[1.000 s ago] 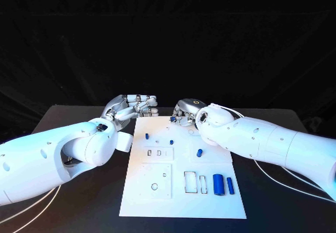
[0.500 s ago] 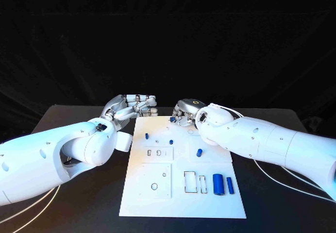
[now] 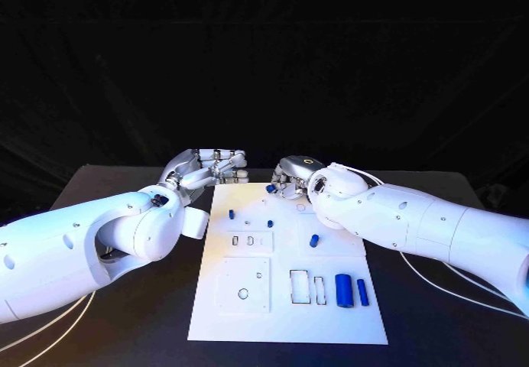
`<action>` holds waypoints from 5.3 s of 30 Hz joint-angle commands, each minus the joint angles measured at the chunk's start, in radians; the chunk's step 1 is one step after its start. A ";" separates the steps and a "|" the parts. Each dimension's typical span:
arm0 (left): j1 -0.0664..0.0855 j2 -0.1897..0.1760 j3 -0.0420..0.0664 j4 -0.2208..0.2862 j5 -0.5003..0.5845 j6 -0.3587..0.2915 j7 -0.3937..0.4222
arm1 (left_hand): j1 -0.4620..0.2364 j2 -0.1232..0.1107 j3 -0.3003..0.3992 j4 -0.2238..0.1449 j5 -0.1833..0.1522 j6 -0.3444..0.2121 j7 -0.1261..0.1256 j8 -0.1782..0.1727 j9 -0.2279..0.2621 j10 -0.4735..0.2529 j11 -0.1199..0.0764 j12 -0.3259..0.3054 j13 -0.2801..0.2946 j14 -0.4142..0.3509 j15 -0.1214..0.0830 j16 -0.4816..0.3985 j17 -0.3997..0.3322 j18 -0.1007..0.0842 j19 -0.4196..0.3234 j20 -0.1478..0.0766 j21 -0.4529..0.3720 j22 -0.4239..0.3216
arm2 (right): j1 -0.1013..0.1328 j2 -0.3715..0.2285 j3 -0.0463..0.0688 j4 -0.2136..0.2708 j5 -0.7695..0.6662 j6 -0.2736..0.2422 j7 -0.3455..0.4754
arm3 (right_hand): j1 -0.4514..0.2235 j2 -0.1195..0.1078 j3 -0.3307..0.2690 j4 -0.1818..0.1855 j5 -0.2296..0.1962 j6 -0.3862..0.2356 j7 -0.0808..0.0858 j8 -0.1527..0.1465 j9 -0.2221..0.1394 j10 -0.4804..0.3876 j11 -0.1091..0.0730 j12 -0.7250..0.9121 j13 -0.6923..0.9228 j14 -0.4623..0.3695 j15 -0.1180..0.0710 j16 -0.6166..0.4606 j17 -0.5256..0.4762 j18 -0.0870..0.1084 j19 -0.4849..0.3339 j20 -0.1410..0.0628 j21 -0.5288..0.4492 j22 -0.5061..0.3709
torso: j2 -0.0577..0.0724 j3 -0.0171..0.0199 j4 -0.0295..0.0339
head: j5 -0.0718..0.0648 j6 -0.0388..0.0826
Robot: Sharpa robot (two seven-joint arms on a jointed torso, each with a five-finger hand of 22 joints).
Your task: Assemble the parts on the task board
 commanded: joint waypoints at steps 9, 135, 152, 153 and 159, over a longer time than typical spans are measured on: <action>0.002 0.002 0.001 0.000 0.003 0.016 0.001 | -0.008 -0.003 -0.003 0.000 0.000 -0.001 0.008 -0.006 -0.002 -0.006 0.005 -0.007 -0.001 -0.004 0.003 -0.004 0.001 0.012 -0.006 -0.003 -0.006 -0.001 | 0.000 0.001 0.000 0.003 0.002 -0.024 0.021 | -0.010 -0.009 -0.002 0.009 -0.006 -0.031 0.005 -0.017 -0.007 -0.010 0.004 0.001 0.002 0.048 0.007 -0.009 0.007 -0.008 -0.010 0.003 -0.014 -0.005 | 0.000 0.0003 -0.0003 | 0.002 0.000; 0.000 0.005 -0.003 -0.041 0.006 0.034 -0.002 | -0.007 -0.003 -0.003 -0.002 0.000 -0.002 0.006 -0.006 -0.001 -0.006 0.004 -0.006 -0.001 -0.004 0.003 -0.006 0.002 0.012 -0.007 -0.003 -0.007 -0.002 | 0.002 -0.229 0.009 0.121 0.101 0.155 0.000 | 0.138 0.063 -0.129 -0.017 0.036 -0.054 0.014 0.076 0.020 0.390 0.010 0.699 0.834 0.104 0.017 0.204 0.263 -0.070 0.155 0.015 0.263 0.343 | -0.031 0.0072 -0.0268 | 0.009 -0.002; 0.000 0.005 -0.003 -0.043 0.006 0.035 -0.004 | -0.006 -0.002 -0.002 -0.003 0.000 -0.003 0.006 -0.006 -0.001 -0.007 0.004 -0.006 -0.001 -0.004 0.003 -0.008 0.002 0.012 -0.007 -0.003 -0.007 -0.003 | 0.022 -0.260 0.014 0.261 0.054 0.059 -0.016 | 0.082 0.034 -0.113 -0.005 0.095 -0.061 0.016 0.071 0.014 0.393 0.011 0.696 0.836 0.104 0.018 0.204 0.263 -0.072 0.158 0.013 0.268 0.353 | -0.033 0.0054 -0.0255 | 0.017 0.000; 0.000 0.005 -0.003 -0.043 0.006 0.035 -0.004 | -0.006 -0.002 -0.002 -0.003 0.000 -0.003 0.006 -0.006 -0.001 -0.007 0.004 -0.006 -0.001 -0.004 0.003 -0.008 0.002 0.012 -0.007 -0.003 -0.007 -0.003 | 0.025 -0.258 0.014 0.274 0.041 0.051 -0.023 | 0.082 0.034 -0.112 -0.005 0.096 -0.060 0.016 0.071 0.014 0.393 0.011 0.696 0.836 0.104 0.018 0.204 0.263 -0.072 0.159 0.013 0.269 0.355 | -0.032 0.0056 -0.0260 | 0.018 0.001; 0.000 0.009 -0.003 -0.042 0.006 0.035 -0.004 | -0.006 -0.002 -0.002 -0.003 0.000 -0.003 0.006 -0.006 -0.001 -0.007 0.004 -0.006 -0.001 -0.004 0.003 -0.008 0.002 0.012 -0.007 -0.003 -0.007 -0.003 | 0.032 -0.209 0.014 0.305 -0.025 0.017 -0.064 | 0.078 0.034 -0.107 -0.004 0.102 -0.058 0.015 0.072 0.014 0.395 0.010 0.696 0.837 0.104 0.017 0.204 0.263 -0.073 0.162 0.013 0.273 0.360 | -0.031 0.0060 -0.0247 | 0.017 0.003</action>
